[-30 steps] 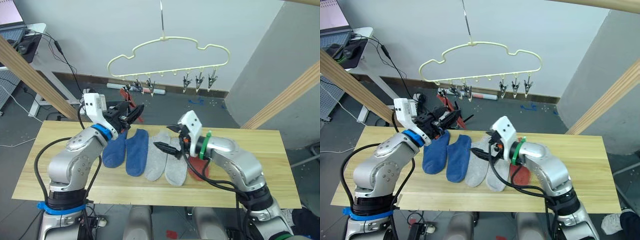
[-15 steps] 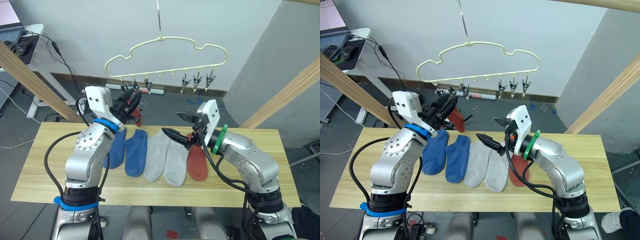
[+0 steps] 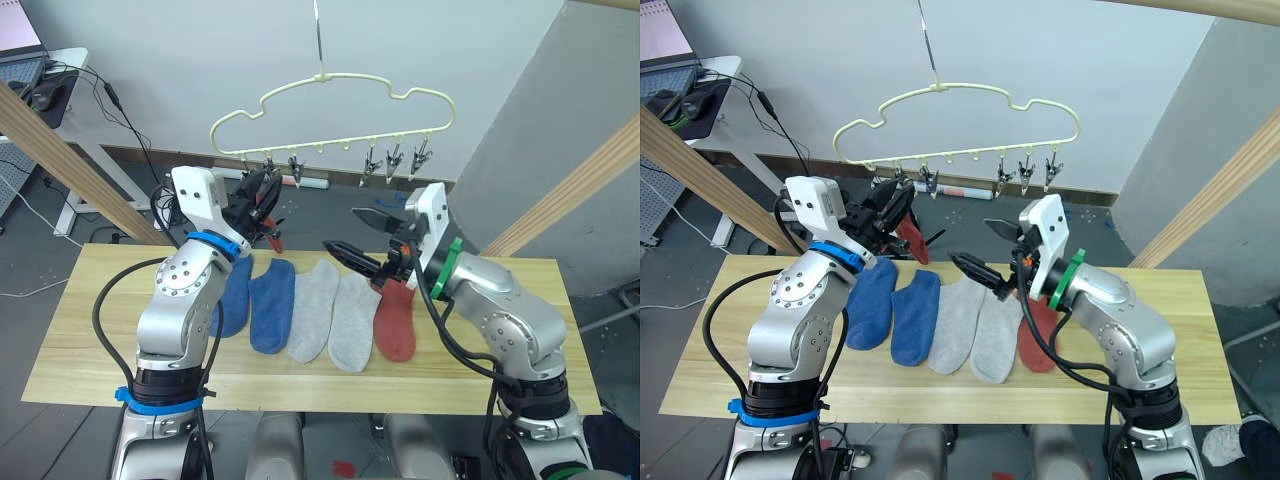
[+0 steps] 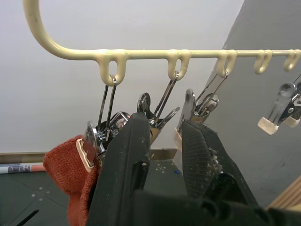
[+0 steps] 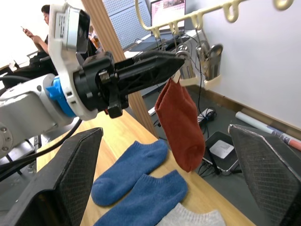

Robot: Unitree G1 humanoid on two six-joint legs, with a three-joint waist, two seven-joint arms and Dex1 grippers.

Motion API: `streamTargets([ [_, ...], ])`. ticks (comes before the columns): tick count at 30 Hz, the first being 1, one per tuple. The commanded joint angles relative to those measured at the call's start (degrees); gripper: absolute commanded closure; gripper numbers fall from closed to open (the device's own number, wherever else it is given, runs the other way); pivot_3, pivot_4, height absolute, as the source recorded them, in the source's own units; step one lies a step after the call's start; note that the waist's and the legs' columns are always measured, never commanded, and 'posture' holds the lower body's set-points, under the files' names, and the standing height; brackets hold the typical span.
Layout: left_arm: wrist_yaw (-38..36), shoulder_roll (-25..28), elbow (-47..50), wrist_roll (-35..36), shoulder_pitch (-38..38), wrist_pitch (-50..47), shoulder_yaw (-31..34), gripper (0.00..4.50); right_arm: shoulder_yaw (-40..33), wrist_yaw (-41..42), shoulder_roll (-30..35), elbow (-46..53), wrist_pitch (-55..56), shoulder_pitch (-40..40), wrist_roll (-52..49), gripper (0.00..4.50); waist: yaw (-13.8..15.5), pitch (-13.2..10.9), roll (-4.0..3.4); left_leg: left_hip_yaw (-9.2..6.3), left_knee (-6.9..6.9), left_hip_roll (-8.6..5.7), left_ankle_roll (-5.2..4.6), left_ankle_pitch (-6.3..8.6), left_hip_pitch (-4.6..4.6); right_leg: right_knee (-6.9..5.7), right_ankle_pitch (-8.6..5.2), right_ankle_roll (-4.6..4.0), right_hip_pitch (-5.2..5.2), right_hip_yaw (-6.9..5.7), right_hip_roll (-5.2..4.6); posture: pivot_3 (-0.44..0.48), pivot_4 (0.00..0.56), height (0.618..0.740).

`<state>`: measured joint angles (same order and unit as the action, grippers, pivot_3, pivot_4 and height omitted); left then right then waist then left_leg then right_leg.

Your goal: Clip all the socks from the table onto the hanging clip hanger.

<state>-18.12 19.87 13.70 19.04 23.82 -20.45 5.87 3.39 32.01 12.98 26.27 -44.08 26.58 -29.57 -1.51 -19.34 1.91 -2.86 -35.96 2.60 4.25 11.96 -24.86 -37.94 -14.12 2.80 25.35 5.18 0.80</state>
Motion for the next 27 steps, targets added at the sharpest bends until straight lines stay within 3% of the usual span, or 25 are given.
streamTargets([
  [1, 0.0, -0.4, 4.1, 0.2, -1.9, 0.5, 0.3, 3.16, -0.9, -0.5, 0.0, 1.9, 1.5, 1.0, -1.6, 0.0, 0.0, 0.0, 0.0, 0.0, 0.0, 0.0, 0.0, 0.0, 0.0, 0.0, 0.0, 0.0, 0.0, 0.0, 0.0, 0.043, 0.319, 0.74],
  [27, -0.5, -1.4, -2.5, -2.1, 3.3, 4.2, -0.1, 3.16, -1.1, -1.3, 1.0, 1.7, 2.1, 2.6, -2.8, 0.0, 0.0, 0.0, 0.0, -0.01, -0.04, 0.0, 0.0, 0.0, 0.0, -0.06, 0.02, -0.02, -0.01, -0.03, 0.0, 0.026, 0.317, 0.74],
])
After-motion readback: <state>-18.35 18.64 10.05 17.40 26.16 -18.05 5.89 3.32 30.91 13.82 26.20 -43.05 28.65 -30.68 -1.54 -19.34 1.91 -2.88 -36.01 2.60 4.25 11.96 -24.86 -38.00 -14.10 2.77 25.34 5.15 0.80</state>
